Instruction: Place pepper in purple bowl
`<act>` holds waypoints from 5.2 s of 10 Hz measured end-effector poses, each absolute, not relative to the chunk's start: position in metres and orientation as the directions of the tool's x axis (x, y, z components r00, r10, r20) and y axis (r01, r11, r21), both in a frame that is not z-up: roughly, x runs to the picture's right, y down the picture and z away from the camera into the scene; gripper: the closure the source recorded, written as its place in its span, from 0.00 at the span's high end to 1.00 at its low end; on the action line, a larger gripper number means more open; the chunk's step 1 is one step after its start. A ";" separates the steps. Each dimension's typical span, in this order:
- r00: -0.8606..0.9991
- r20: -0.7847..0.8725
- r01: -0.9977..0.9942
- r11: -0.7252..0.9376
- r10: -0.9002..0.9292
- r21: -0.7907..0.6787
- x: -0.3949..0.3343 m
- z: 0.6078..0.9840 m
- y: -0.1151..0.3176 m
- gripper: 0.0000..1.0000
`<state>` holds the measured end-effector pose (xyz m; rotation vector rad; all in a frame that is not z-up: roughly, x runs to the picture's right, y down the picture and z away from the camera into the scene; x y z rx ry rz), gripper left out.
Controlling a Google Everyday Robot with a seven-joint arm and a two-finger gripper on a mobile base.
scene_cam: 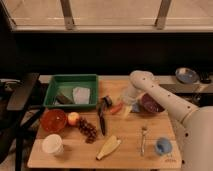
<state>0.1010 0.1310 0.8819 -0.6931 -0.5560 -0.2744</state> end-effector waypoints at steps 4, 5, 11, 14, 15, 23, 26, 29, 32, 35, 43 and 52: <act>0.822 0.568 0.417 0.727 -0.044 -0.546 0.102 0.889 0.137 0.65; 0.820 0.571 0.423 0.720 -0.045 -0.551 0.100 0.892 0.139 0.65; 0.808 0.588 0.437 0.715 -0.046 -0.545 0.095 0.892 0.141 0.19; 0.781 0.624 0.429 0.746 -0.024 -0.509 0.091 0.881 0.131 0.00; 0.757 0.653 0.430 0.771 -0.024 -0.470 0.090 0.869 0.118 0.00; 0.798 0.598 0.318 0.897 -0.078 -0.307 0.162 0.804 0.000 0.00; 0.843 0.538 0.242 0.910 -0.025 -0.338 0.212 0.815 -0.001 0.00; 0.843 0.538 0.242 0.910 -0.025 -0.338 0.212 0.814 -0.001 0.00; 0.850 0.526 0.206 0.913 0.011 -0.352 0.217 0.818 0.001 0.00; 0.870 0.480 0.099 0.917 0.108 -0.386 0.266 0.823 0.012 0.00; 0.870 0.430 -0.011 0.883 0.240 -0.470 0.313 0.845 0.055 0.56; 0.912 0.361 -0.030 0.910 0.195 -0.414 0.320 0.808 0.051 0.69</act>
